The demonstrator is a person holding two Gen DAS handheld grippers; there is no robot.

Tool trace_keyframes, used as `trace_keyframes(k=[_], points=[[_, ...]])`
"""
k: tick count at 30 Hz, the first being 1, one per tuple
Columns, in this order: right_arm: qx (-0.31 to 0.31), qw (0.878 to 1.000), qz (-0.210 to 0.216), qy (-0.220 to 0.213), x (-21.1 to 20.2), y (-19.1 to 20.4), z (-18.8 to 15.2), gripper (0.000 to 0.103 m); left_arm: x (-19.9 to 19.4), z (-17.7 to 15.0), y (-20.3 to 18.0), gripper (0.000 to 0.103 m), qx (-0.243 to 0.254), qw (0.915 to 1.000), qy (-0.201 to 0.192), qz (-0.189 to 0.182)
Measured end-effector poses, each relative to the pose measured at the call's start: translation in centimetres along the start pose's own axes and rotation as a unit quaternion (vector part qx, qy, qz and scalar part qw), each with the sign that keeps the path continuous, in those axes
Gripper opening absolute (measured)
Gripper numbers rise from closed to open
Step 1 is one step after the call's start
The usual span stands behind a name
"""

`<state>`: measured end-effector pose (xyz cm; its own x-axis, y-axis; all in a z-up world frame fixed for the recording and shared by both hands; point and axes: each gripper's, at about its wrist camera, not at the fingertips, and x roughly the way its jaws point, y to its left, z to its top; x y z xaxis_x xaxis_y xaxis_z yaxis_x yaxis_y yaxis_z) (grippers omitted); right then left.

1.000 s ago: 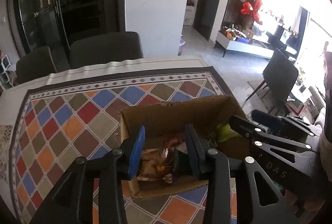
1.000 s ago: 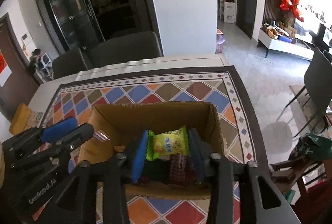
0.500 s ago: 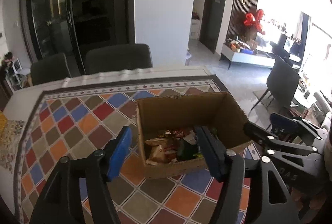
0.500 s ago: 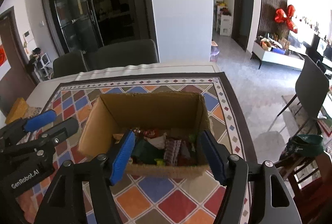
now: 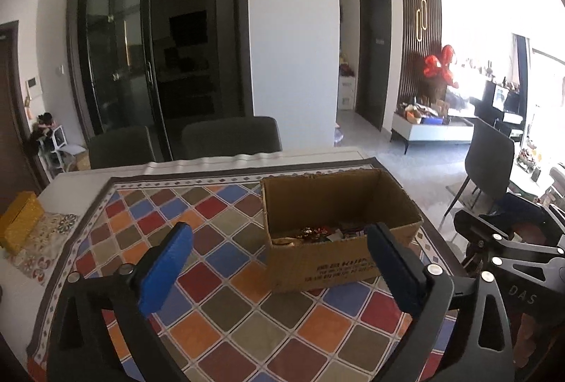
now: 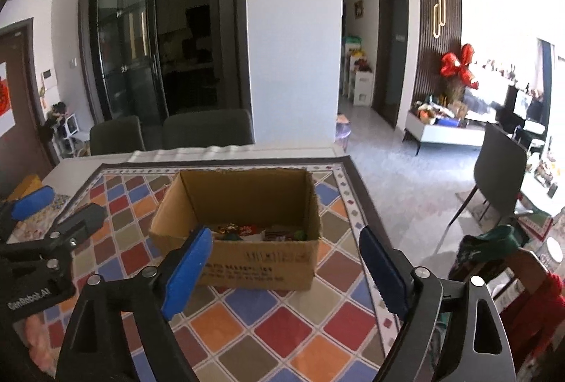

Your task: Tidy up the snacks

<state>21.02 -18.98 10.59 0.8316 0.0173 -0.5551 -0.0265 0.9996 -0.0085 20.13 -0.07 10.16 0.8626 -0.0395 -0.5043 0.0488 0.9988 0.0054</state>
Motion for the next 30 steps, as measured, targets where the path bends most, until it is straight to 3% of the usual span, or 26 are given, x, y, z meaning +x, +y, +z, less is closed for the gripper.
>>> trace_keyframes(k=[15, 30], points=[[0.008, 0.999, 0.006, -0.044, -6.8, 0.0, -4.5, 0.092, -6.1, -4.2, -0.6, 0.103, 0.007, 0.9996, -0.027, -0.007], [0.008, 0.998, 0.009, -0.062, -10.2, 0.2, -7.2, 0.093, -9.6, -6.9, -0.5, 0.103, 0.006, 0.9983, -0.057, -0.007]])
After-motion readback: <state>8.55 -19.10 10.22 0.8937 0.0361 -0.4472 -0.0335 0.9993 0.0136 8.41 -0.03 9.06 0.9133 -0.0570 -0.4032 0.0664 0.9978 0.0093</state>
